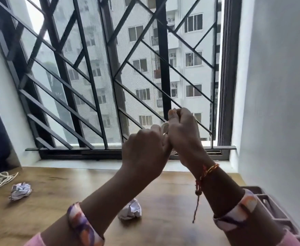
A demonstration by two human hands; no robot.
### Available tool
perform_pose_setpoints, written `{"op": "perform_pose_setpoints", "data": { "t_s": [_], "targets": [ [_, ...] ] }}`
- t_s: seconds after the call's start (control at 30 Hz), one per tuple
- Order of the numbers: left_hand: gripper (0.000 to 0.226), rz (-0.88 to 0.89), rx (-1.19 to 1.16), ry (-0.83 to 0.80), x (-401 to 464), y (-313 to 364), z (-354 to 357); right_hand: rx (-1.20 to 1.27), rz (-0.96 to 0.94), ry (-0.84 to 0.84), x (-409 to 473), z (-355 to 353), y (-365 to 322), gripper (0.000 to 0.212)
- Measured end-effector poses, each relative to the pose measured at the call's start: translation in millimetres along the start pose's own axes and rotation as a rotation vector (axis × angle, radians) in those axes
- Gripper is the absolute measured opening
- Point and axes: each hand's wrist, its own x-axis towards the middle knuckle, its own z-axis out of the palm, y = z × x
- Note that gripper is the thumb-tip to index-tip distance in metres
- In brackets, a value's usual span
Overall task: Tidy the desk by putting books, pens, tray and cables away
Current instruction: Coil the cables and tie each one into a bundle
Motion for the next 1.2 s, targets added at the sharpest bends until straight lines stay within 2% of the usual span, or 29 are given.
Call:
{"op": "perform_pose_setpoints", "data": {
  "t_s": [0.07, 0.13, 0.2, 0.23, 0.27, 0.4, 0.47, 0.57, 0.67, 0.8, 0.93, 1.13, 1.2],
  "targets": [
    [0.036, -0.013, -0.118, -0.013, 3.3, -5.4, -1.9, 0.033, -0.025, -0.067, 1.1, -1.3, 0.4, 0.021],
    [0.035, -0.029, -0.375, -0.023, 9.2, -11.3, -3.0, 0.123, -0.004, -0.191, 0.7, -4.3, -2.1, 0.018],
    [0.066, -0.048, -0.625, -0.101, 20.8, -15.3, -2.2, 0.171, -0.001, -0.298, -1.4, -4.2, -6.8, 0.014],
    [0.074, -0.05, -0.721, -0.122, 26.0, -16.0, -2.0, 0.157, -0.014, -0.331, -2.5, -2.9, -9.3, 0.013],
    [0.073, -0.035, -0.76, -0.126, 29.0, -15.1, -2.4, 0.129, -0.034, -0.347, -2.1, -0.9, -10.3, 0.011],
    [0.027, -0.017, -0.649, -0.019, 24.2, -9.6, -0.8, -0.008, -0.172, -0.293, -0.8, -1.0, -18.5, 0.013],
    [0.028, -0.026, -0.537, -0.004, 21.1, -10.9, 1.2, 0.107, -0.12, -0.295, -2.5, -4.1, -24.3, 0.018],
    [0.025, 0.002, -0.544, -0.018, 22.1, -12.8, 0.4, 0.338, 0.081, -0.285, -3.6, -7.9, -27.7, 0.02],
    [0.026, 0.033, -0.464, 0.011, 20.8, -13.8, -2.6, 0.352, 0.105, -0.192, -0.6, -5.8, -26.5, 0.025],
    [0.007, 0.097, -0.327, 0.061, 18.5, -16.3, -14.9, 0.352, 0.104, -0.114, -0.6, -1.6, -24.8, 0.024],
    [0.017, 0.134, -0.153, 0.126, 19.5, -12.5, -26.1, 0.37, 0.173, -0.162, -1.0, -3.5, -30.3, 0.022],
    [0.04, 0.13, -0.027, 0.089, 24.0, -6.3, -31.2, 0.407, 0.317, -0.265, -2.3, -4.4, -36.0, 0.023],
    [0.041, 0.147, 0.019, 0.117, 21.8, -8.2, -29.2, 0.4, 0.325, -0.282, -1.6, -4.2, -36.5, 0.023]
  ]
}}
